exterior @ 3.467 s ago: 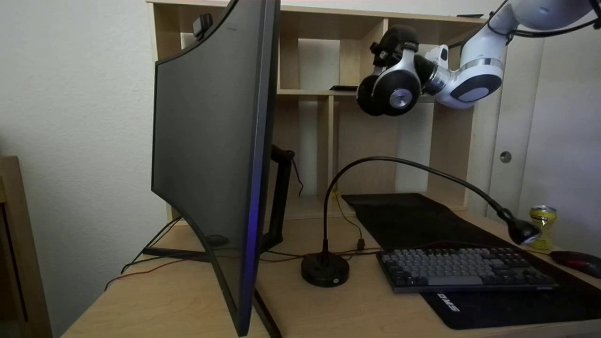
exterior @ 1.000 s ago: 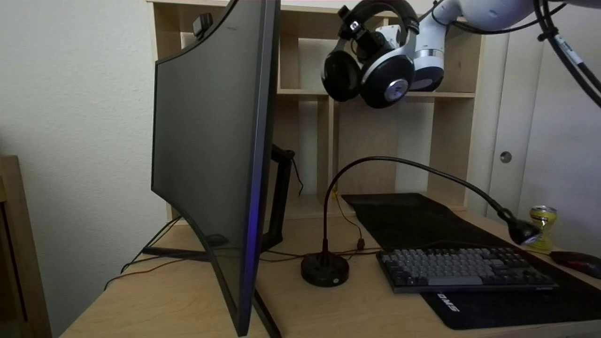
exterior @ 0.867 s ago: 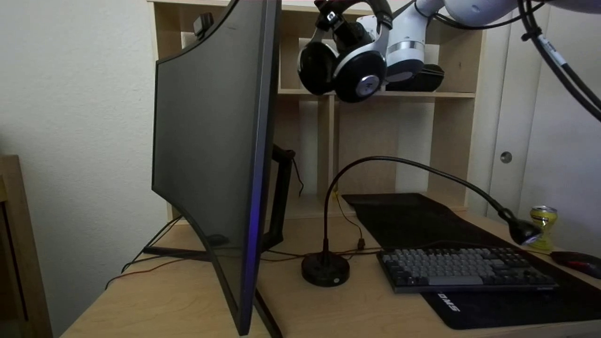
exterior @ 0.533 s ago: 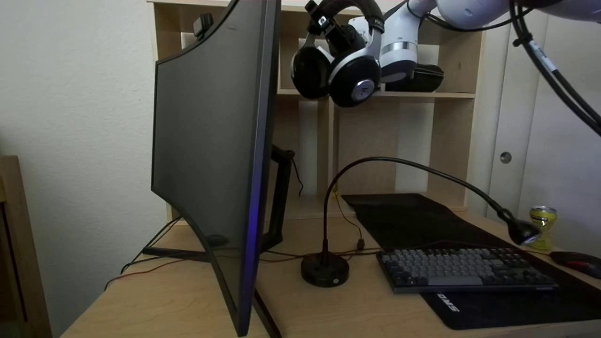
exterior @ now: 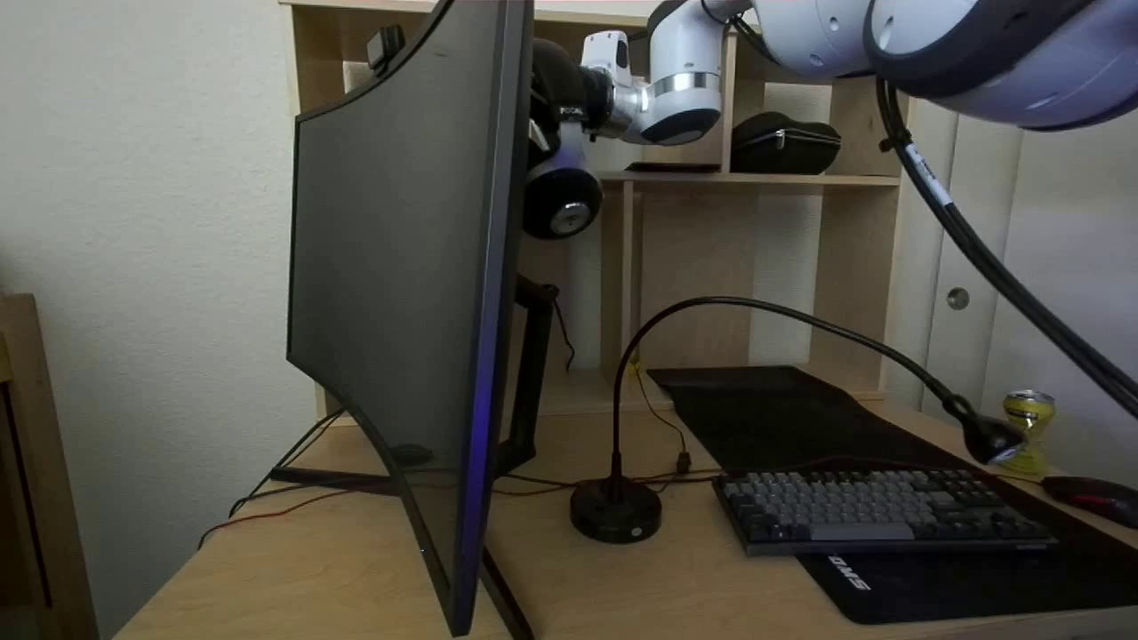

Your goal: Hang the headsets on the desktop stand

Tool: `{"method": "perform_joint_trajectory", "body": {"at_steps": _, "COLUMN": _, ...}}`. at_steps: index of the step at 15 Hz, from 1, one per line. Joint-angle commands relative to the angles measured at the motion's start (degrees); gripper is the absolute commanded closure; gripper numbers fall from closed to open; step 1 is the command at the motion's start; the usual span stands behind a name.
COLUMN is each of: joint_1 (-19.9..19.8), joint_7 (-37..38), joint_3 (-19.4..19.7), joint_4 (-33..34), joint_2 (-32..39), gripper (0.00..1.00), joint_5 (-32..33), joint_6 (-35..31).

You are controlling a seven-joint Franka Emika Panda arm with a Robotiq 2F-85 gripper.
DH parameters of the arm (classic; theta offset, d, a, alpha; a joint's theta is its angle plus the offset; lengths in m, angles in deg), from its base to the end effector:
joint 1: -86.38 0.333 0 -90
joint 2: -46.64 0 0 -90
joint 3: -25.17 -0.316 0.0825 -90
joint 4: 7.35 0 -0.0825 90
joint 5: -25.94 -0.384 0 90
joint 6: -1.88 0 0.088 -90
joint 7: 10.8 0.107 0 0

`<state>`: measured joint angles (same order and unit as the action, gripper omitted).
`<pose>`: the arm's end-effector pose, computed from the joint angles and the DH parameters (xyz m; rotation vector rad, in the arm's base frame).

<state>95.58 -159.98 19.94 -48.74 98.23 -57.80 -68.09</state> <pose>0.6891 0.2718 0.5208 -0.0233 -1.8161 -1.4870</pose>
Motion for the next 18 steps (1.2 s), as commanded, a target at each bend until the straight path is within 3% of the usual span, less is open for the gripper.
{"method": "perform_joint_trajectory", "body": {"at_steps": 1, "joint_1": 0.7, "joint_7": 0.0, "joint_3": -0.6, "joint_4": 2.2, "joint_2": 1.2, "gripper": 0.95, "joint_5": 0.7, "joint_6": -1.8}}
{"method": "perform_joint_trajectory", "body": {"at_steps": 2, "joint_1": 1.1, "joint_7": 0.2, "joint_3": -0.7, "joint_4": 3.4, "joint_2": 2.0, "gripper": 0.80, "joint_5": 0.9, "joint_6": -2.4}}
{"method": "perform_joint_trajectory", "body": {"at_steps": 4, "joint_1": 1.3, "joint_7": 0.2, "joint_3": -0.7, "joint_4": 3.1, "joint_2": 2.4, "gripper": 0.80, "joint_5": 0.9, "joint_6": -2.3}}
{"method": "perform_joint_trajectory", "body": {"at_steps": 5, "joint_1": 1.2, "joint_7": 0.2, "joint_3": -0.6, "joint_4": 3.1, "joint_2": 2.4, "gripper": 0.95, "joint_5": 0.9, "joint_6": -2.2}}
{"method": "perform_joint_trajectory", "body": {"at_steps": 8, "joint_1": 1.0, "joint_7": 0.2, "joint_3": 1.1, "joint_4": 6.7, "joint_2": 5.8, "gripper": 0.95, "joint_5": 1.6, "joint_6": -5.1}}
{"method": "perform_joint_trajectory", "body": {"at_steps": 9, "joint_1": -0.2, "joint_7": 0.8, "joint_3": -1.6, "joint_4": 10.1, "joint_2": 8.1, "gripper": 0.95, "joint_5": 4.0, "joint_6": -7.0}}
{"method": "perform_joint_trajectory", "body": {"at_steps": 13, "joint_1": -1.3, "joint_7": 0.4, "joint_3": -3.7, "joint_4": 16.2, "joint_2": 12.3, "gripper": 0.95, "joint_5": 6.3, "joint_6": -10.9}}
{"method": "perform_joint_trajectory", "body": {"at_steps": 18, "joint_1": -2.2, "joint_7": 0.5, "joint_3": -8.0, "joint_4": 22.1, "joint_2": 16.2, "gripper": 0.95, "joint_5": 7.7, "joint_6": -10.4}}
